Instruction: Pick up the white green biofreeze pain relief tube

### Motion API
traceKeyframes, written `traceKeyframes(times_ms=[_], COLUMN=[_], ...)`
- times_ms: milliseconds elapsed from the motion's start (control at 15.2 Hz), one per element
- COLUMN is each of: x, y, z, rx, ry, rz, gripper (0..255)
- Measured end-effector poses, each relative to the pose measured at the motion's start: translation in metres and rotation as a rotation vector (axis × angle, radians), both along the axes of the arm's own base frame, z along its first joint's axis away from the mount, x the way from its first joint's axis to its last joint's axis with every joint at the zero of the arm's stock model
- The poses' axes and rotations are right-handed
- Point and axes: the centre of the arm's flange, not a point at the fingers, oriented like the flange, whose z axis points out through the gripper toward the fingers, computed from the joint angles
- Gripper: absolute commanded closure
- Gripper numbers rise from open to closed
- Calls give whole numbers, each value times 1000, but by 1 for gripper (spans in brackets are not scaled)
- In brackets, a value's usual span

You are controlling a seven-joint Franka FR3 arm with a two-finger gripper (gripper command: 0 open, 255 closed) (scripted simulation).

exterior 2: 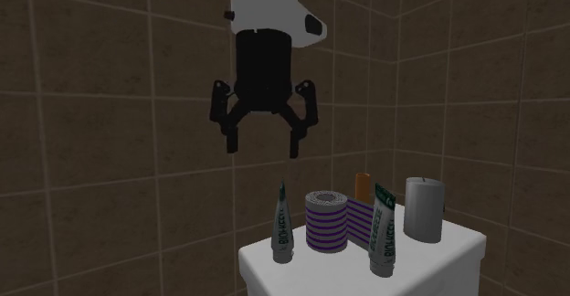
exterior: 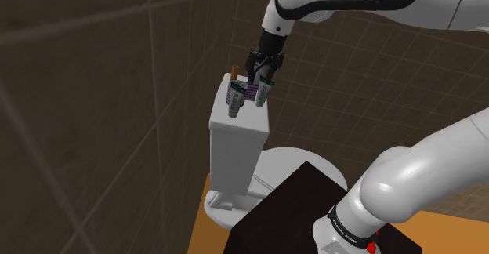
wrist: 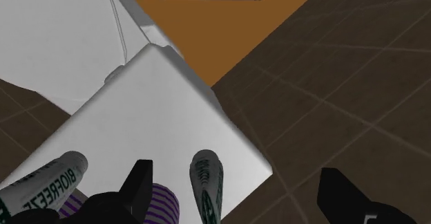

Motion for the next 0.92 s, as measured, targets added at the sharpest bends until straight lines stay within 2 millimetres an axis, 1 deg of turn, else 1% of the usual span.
traceKeyframes(times_ms=[66, 264, 330, 396, 528, 924], x=[9, 46, 55, 63, 69, 71], y=[-2, -10, -15, -16, -17, -17], z=[-8, -33, -44, -49, -59, -90], rx=[5, 18, 22, 25, 27, 28], ry=[10, 38, 48, 55, 59, 61], rz=[-9, -37, -47, -53, -57, -59], gripper=[0, 0, 0, 0, 0, 0])
